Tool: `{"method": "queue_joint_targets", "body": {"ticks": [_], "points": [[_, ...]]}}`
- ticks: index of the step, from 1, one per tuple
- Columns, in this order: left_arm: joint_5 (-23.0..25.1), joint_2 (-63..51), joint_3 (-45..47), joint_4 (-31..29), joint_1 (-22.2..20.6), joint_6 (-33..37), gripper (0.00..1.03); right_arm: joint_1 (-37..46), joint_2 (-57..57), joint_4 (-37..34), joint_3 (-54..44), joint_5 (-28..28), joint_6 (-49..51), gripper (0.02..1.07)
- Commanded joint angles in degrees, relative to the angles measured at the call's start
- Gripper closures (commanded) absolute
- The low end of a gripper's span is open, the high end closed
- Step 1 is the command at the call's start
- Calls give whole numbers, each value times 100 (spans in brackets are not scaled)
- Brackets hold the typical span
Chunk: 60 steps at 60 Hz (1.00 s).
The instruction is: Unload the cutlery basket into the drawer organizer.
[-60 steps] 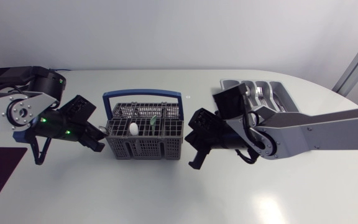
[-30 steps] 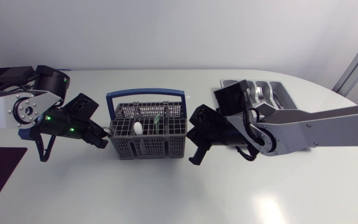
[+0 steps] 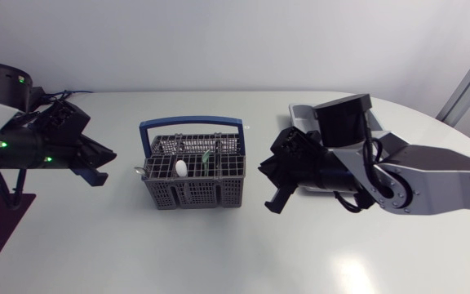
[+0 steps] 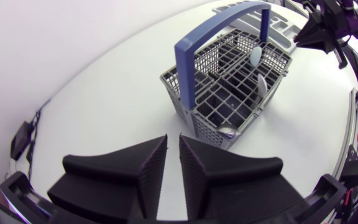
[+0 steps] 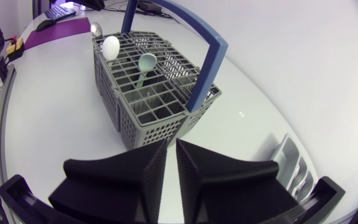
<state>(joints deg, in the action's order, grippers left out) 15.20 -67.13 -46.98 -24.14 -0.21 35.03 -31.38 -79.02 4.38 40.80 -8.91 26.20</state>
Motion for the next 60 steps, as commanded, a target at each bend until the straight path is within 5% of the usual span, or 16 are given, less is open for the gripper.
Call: {"method": "queue_joint_targets", "body": {"ticks": [1,10,17,36,60], "points": [[79,306,22,-91,-93,628,63,44,203,-139,-230,12,123,59],[97,631,172,-275,-454,1718,35,44,458,-298,-344,-23,193,38],[431,974,497,-196,-524,2738,27,44,625,-456,-397,-59,228,18],[484,798,892,340,-621,4627,20,61,669,-535,-441,-199,228,17],[352,482,1253,1254,-700,5875,20,123,537,-500,-362,-305,219,17]]}}
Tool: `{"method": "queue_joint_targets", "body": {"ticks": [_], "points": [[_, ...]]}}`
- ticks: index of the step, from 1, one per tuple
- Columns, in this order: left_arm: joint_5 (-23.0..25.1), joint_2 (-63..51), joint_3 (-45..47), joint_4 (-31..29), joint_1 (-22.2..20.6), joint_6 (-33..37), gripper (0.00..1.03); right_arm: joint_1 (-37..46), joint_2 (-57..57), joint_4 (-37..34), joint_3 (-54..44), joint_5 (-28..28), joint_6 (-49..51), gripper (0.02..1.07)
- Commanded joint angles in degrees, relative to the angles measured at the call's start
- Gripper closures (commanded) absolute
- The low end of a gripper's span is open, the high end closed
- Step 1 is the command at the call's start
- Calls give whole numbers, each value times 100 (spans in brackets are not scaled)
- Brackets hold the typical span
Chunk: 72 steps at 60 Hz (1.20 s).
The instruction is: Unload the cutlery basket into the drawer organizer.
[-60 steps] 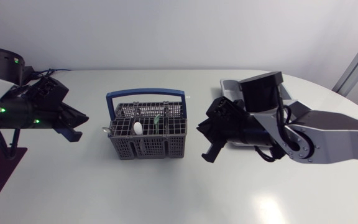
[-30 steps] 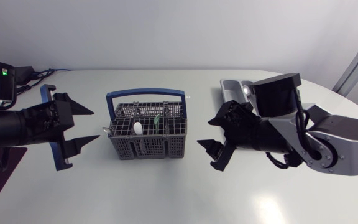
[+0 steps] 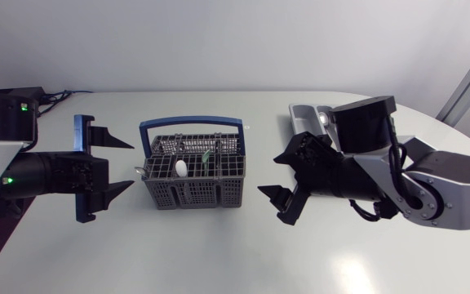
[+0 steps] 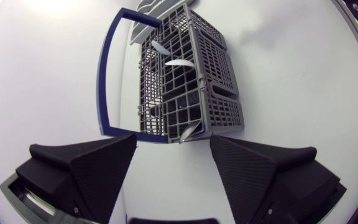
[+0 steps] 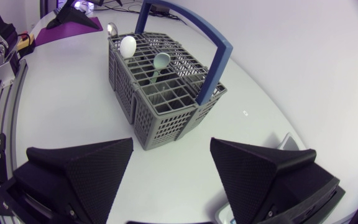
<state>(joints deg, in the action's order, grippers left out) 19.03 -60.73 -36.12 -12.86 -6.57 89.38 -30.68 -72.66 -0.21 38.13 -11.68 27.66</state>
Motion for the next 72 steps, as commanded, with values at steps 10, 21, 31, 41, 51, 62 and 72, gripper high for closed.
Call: {"method": "queue_joint_targets", "body": {"ticks": [10,21,31,41,51,62,72], "points": [[-31,-308,219,407,-125,756,30,62,-231,38,-78,-53,64,17],[-31,-554,219,636,-125,1081,58,97,-363,135,-78,-71,55,17],[-22,-677,158,653,-161,1310,83,123,-433,214,-113,-71,38,17],[-22,-739,131,662,-213,1433,100,176,-468,346,-192,-71,38,17],[-31,-844,61,618,-222,1477,100,229,-503,372,-227,-71,38,17],[-31,-800,-9,645,-231,1485,100,238,-494,381,-297,-80,38,17],[-22,-616,-115,548,-213,1485,100,229,-433,372,-306,-80,38,17]]}}
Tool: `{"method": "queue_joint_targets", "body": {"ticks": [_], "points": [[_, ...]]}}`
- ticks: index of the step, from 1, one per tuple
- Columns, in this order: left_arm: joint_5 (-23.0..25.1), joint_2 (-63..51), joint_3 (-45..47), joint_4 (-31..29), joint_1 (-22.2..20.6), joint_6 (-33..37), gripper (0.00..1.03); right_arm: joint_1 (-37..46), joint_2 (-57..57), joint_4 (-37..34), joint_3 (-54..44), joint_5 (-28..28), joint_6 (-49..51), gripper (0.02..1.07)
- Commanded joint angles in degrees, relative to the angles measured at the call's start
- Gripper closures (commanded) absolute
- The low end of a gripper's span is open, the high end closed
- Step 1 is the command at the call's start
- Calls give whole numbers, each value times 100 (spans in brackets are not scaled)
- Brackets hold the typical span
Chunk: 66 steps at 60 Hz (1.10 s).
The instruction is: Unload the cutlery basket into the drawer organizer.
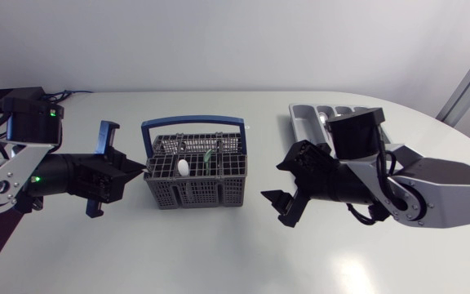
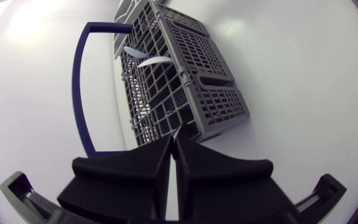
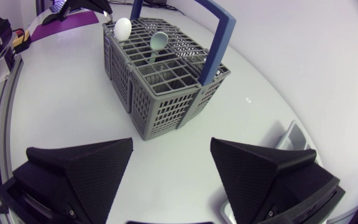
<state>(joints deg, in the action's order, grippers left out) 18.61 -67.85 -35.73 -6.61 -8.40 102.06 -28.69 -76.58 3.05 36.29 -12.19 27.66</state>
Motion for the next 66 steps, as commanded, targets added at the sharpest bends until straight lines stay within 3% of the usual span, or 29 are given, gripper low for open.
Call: {"method": "queue_joint_targets", "body": {"ticks": [1,66], "points": [[20,115,-154,-77,-30,218,100,30,-42,47,-123,-30,38,17],[-68,1565,-963,-1246,199,481,100,-164,1031,-270,-571,-12,-15,17]]}}
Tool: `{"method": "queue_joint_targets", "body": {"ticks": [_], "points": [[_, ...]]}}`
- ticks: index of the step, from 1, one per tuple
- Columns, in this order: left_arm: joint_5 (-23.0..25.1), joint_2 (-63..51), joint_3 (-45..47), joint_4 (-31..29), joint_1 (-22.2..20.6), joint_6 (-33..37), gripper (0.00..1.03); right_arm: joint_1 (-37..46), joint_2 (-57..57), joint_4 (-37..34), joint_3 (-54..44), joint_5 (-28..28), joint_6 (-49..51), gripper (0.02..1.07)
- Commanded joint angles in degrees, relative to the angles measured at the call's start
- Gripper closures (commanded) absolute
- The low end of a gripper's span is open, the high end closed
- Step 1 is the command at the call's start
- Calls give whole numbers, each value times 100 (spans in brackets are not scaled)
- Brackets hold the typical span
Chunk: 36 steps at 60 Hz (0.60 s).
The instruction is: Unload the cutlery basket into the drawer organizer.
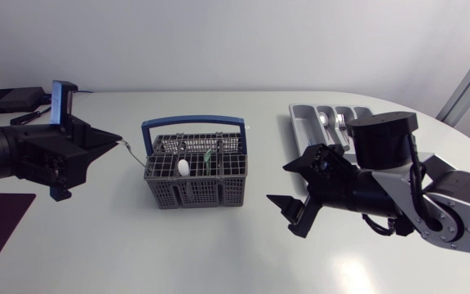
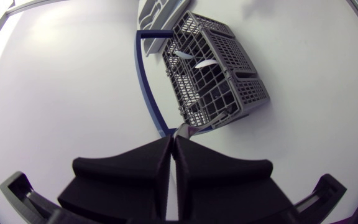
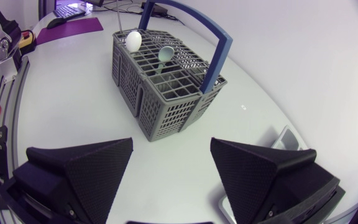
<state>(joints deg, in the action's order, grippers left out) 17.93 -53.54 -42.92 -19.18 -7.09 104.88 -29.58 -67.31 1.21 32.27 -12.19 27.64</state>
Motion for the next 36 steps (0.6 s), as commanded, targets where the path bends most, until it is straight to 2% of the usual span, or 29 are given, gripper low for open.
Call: {"method": "queue_joint_targets", "body": {"ticks": [1,19,24,27,31,36], "points": [[0,151,-252,2,68,199,100,-83,113,-95,-177,-12,-13,17],[-27,239,-498,-121,138,173,100,-144,429,-227,-221,41,-83,17],[-106,203,-586,-112,50,-240,100,-232,596,-174,-248,225,-136,17],[-282,186,-604,-77,-161,-556,100,-364,684,-95,-283,445,-145,17],[-712,142,-621,213,-671,-1312,100,-619,833,2,-309,770,-180,17],[-1055,107,-815,248,-1216,-2288,100,-944,983,72,-318,1210,-215,17]]}}
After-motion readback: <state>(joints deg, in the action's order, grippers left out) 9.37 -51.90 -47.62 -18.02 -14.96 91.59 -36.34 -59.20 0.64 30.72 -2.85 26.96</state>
